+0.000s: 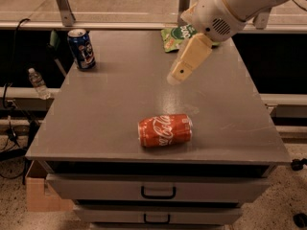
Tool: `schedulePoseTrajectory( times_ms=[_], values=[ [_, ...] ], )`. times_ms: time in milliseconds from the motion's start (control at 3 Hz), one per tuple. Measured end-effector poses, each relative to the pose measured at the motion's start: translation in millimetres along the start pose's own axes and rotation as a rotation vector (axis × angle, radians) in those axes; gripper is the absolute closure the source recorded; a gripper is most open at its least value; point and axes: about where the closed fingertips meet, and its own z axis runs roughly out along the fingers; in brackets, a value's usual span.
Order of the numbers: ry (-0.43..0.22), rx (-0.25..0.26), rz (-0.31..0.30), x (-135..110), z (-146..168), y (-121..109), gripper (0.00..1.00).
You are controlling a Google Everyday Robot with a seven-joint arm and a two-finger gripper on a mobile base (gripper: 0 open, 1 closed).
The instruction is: Move pepsi can near coke can
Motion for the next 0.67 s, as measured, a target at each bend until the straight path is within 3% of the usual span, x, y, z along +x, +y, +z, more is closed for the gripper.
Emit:
schedulePoseTrajectory(
  times_ms=[333,667],
  values=[
    [-0.082,0.009,0.017,-11,24,-16,0.00],
    [-0.222,-0.023,0.025,-53,77,-37,0.00]
  ],
)
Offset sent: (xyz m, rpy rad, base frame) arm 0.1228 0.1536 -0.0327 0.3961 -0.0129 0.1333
